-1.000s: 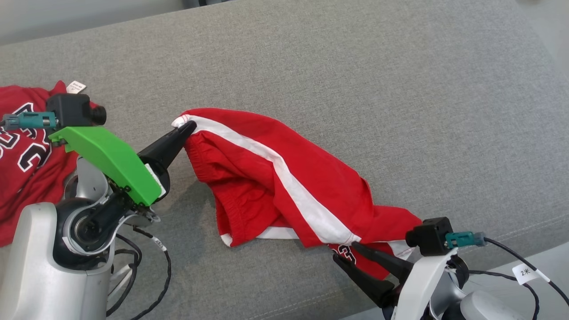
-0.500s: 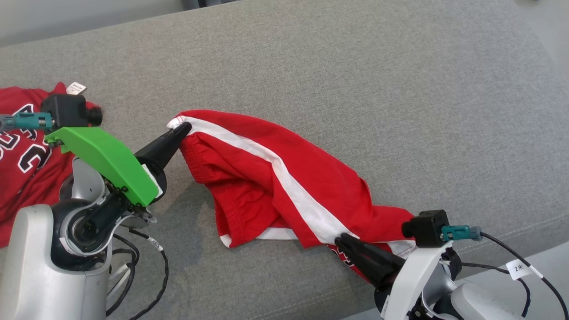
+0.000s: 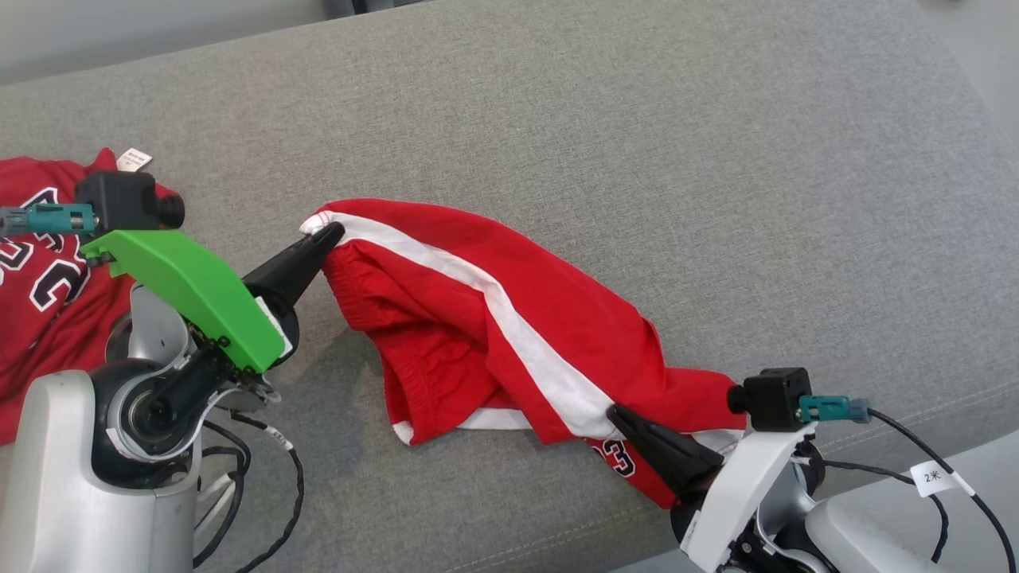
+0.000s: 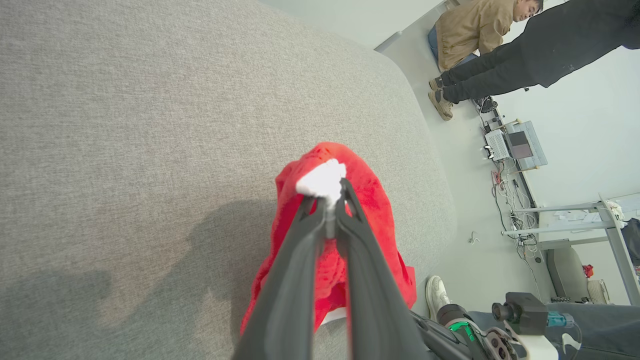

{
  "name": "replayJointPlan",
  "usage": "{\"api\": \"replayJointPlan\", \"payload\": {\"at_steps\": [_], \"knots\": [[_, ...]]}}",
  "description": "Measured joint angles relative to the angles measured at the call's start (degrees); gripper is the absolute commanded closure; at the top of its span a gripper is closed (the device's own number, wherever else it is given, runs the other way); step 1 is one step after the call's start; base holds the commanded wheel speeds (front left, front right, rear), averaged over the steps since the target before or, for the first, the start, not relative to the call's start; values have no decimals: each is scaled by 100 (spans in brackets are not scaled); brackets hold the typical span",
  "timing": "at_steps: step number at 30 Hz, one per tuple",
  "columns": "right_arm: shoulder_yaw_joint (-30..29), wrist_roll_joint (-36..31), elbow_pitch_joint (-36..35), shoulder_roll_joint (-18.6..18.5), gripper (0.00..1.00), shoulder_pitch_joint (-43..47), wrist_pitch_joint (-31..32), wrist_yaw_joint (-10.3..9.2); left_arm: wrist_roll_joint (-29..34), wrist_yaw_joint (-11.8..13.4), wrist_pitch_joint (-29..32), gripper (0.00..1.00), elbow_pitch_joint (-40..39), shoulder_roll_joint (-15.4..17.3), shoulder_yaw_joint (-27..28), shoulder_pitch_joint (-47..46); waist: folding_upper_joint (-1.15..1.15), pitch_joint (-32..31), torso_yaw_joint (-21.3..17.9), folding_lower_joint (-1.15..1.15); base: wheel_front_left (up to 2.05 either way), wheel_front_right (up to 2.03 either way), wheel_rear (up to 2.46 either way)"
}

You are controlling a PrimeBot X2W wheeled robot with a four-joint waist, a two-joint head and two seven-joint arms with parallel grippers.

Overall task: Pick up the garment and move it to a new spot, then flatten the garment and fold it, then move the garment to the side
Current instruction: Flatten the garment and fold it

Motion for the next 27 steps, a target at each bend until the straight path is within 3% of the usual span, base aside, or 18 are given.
{"api": "replayJointPlan", "payload": {"at_steps": [6,8,10,11,15,26,27], "knots": [[-142,187,-16,-92,100,-4,-10,16,66,0,52,100,-15,-19,99,19,0,-39,-47,0,0,0,0],[-131,164,22,-229,65,-4,31,16,77,0,77,100,-25,-41,99,19,0,-45,-56,0,0,0,0],[-30,124,78,-339,45,-2,152,27,80,0,89,100,-33,-58,100,19,0,-48,-61,0,0,0,0],[22,114,99,-365,27,3,189,32,81,0,92,100,-38,-74,99,19,0,-48,-62,0,0,0,0],[122,114,107,-354,1,6,245,53,109,0,140,100,-48,-133,101,19,0,-43,-66,0,0,0,0],[235,115,108,-247,0,7,264,85,247,0,193,100,-65,-177,127,19,0,-35,-44,0,0,0,0],[230,115,110,-247,9,6,264,102,249,0,196,100,-69,-182,127,19,0,-34,-40,0,0,0,0]]}}
